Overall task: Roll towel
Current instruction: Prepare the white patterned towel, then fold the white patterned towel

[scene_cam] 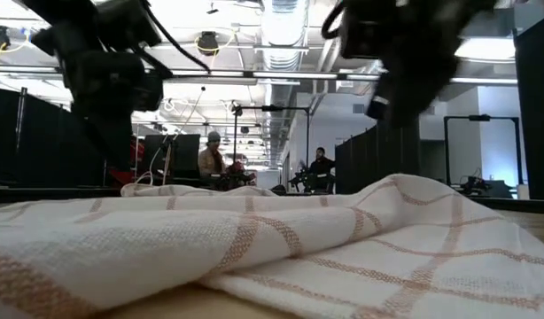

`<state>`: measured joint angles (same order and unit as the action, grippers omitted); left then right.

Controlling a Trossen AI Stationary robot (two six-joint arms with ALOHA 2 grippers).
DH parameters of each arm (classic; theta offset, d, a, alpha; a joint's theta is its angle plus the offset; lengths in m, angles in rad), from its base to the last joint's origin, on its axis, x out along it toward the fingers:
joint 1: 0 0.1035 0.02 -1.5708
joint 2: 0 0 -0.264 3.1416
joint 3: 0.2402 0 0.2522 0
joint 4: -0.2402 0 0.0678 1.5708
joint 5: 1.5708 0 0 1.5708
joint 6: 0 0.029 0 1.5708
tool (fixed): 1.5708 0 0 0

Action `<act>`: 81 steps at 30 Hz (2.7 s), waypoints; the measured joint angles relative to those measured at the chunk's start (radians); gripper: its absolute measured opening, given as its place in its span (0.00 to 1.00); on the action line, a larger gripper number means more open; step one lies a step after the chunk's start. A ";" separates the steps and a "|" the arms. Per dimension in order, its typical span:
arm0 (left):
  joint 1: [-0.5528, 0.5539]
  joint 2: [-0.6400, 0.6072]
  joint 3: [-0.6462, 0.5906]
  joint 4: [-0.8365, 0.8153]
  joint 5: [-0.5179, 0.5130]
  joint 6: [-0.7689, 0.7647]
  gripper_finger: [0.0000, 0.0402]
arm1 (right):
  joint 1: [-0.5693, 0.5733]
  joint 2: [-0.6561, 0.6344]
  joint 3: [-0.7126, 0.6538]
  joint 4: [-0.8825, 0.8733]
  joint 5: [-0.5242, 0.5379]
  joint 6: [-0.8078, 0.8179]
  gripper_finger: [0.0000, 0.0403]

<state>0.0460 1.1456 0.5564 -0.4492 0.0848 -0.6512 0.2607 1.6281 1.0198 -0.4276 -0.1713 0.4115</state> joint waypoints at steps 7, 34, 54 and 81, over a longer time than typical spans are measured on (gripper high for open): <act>0.075 0.138 0.000 0.065 0.010 0.104 0.35 | 0.150 0.089 -0.013 0.146 0.017 0.110 0.00; 0.308 0.160 -0.105 0.118 0.000 0.435 0.35 | 0.322 0.348 0.072 0.339 0.115 0.614 0.00; 0.486 0.163 -0.105 0.092 0.034 0.498 0.35 | 0.486 0.323 0.076 0.091 0.098 0.761 0.00; 0.276 0.028 0.314 -0.328 0.188 0.410 0.37 | -0.054 -0.050 0.066 -0.160 0.272 -0.040 0.12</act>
<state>0.3218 1.1737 0.8705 -0.7774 0.2729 -0.2408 0.2065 1.5776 1.0854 -0.5875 0.1011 0.3716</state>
